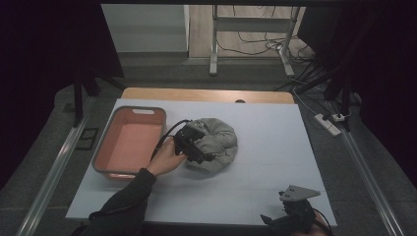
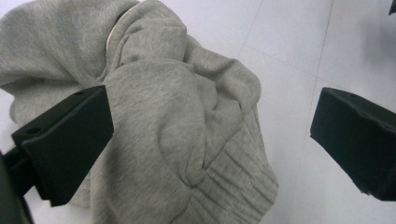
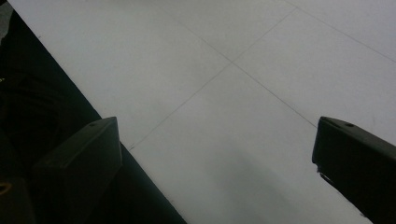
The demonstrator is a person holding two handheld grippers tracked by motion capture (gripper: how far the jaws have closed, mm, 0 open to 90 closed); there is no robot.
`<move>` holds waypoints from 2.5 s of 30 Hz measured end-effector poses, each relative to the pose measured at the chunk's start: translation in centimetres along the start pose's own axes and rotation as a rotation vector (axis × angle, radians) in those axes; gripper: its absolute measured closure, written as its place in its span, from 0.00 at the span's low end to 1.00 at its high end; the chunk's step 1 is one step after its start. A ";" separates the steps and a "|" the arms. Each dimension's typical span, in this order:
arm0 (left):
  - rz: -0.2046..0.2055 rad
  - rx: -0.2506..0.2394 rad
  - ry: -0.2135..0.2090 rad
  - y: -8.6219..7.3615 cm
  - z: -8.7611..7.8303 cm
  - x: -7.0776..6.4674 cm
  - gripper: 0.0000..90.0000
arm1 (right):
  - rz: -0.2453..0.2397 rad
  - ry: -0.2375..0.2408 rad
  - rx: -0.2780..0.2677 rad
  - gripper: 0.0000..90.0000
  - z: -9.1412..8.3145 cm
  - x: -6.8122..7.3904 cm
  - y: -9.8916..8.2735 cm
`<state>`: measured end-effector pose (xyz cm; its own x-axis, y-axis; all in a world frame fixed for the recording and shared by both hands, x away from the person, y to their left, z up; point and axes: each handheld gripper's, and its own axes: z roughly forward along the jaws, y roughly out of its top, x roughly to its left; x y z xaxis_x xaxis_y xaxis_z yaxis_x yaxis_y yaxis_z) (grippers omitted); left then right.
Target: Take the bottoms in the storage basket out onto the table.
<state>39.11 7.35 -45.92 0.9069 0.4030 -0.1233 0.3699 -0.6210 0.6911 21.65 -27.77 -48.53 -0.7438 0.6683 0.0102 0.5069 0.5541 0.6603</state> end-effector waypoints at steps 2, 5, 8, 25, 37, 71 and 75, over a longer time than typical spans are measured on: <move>0.004 0.000 -0.001 0.0 -0.2 -0.1 0.00 | -0.002 -0.001 0.000 0.02 0.0 0.0 0.0; 0.002 0.000 0.003 -0.2 -0.4 -0.2 0.00 | -0.002 -0.001 -0.001 0.02 0.0 0.0 0.0; 0.000 -0.001 0.006 -0.4 -0.6 -0.3 0.00 | -0.002 -0.001 -0.001 0.02 0.0 0.0 0.0; -0.026 -0.018 0.019 -1.3 -2.0 -0.7 0.00 | -0.007 -0.002 -0.002 0.02 0.0 0.0 0.0; -0.039 -0.029 0.019 -1.9 -3.4 -1.2 0.00 | -0.010 -0.004 -0.003 0.02 -0.1 0.1 0.0; -0.064 -0.058 0.019 -4.4 -6.6 -2.1 0.00 | -0.015 -0.009 0.000 0.02 0.0 0.2 0.0; -0.069 -0.058 0.020 -4.8 -6.8 -2.2 0.00 | -0.016 -0.009 0.001 0.02 0.0 0.2 0.0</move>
<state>33.95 14.00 -44.11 0.8751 0.4574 -0.1581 0.4185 -0.5512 0.7218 21.53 -27.66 -48.49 -0.7480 0.6637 -0.0068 0.4956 0.5653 0.6594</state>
